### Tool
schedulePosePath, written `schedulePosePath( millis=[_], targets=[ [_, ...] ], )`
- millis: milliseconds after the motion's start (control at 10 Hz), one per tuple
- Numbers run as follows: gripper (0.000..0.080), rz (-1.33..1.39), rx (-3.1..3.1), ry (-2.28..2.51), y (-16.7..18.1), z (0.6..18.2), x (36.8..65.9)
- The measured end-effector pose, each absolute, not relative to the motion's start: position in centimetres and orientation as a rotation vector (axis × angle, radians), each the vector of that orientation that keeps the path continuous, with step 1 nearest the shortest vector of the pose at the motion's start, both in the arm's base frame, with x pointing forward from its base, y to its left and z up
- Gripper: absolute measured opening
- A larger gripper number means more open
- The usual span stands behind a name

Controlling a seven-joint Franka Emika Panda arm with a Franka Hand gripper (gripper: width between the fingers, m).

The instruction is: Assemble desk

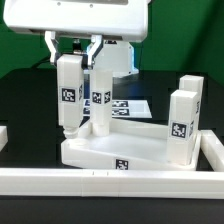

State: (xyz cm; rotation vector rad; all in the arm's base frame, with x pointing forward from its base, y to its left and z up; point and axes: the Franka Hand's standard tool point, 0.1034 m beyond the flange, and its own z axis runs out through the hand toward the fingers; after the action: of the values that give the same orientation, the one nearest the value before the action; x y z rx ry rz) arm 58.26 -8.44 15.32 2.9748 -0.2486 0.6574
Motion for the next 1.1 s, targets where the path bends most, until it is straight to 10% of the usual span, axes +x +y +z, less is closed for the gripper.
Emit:
schedulePosePath(
  millis=[1100],
  targets=[
    [0.0291,0.639,2.977,-0.227,-7.3,13.8,57.3]
  ],
)
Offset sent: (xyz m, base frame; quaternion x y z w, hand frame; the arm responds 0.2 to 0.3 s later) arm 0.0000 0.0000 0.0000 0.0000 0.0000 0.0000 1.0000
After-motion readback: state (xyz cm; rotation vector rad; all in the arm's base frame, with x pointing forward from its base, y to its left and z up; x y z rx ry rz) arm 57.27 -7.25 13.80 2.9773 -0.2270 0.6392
